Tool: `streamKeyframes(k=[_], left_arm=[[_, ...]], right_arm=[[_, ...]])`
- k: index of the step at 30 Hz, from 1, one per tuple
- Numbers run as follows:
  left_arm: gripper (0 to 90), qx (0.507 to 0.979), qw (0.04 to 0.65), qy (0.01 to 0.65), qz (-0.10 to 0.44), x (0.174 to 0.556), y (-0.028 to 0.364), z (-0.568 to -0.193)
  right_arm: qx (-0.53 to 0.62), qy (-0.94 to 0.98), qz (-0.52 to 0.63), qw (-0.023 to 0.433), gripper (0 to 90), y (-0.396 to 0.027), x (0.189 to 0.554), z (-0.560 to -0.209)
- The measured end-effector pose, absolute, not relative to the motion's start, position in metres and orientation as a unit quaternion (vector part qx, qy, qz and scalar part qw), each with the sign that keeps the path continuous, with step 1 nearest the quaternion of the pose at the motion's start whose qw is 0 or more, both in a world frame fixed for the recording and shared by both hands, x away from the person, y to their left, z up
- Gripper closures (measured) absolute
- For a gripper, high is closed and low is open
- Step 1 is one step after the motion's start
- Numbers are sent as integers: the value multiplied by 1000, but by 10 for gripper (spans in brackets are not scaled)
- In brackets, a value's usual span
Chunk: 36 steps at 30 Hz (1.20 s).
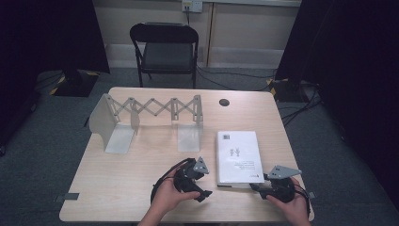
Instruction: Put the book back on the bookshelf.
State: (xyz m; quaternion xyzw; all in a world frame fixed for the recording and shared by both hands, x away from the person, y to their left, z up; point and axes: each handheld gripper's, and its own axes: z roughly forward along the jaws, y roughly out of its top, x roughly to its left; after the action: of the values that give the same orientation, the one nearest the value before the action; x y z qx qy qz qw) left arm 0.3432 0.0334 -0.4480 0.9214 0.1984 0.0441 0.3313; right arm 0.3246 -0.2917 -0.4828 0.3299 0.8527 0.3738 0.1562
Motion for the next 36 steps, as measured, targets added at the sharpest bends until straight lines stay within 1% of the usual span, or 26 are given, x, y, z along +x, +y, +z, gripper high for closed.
streamKeyframes(k=[5, 13, 24, 36], left_arm=[[159, 922, 334, 189, 48, 344, 24, -444], [159, 923, 339, 178, 48, 347, 7, -439], [164, 924, 341, 161, 70, 352, -17, -436], [162, 926, 339, 150, 67, 360, -42, -438]], right_arm=[[329, 850, 382, 156, 464, -292, 325, -479], [329, 850, 381, 155, 464, -292, 325, -477], [331, 848, 383, 156, 464, -291, 325, -475], [329, 849, 383, 157, 465, -291, 325, -473]])
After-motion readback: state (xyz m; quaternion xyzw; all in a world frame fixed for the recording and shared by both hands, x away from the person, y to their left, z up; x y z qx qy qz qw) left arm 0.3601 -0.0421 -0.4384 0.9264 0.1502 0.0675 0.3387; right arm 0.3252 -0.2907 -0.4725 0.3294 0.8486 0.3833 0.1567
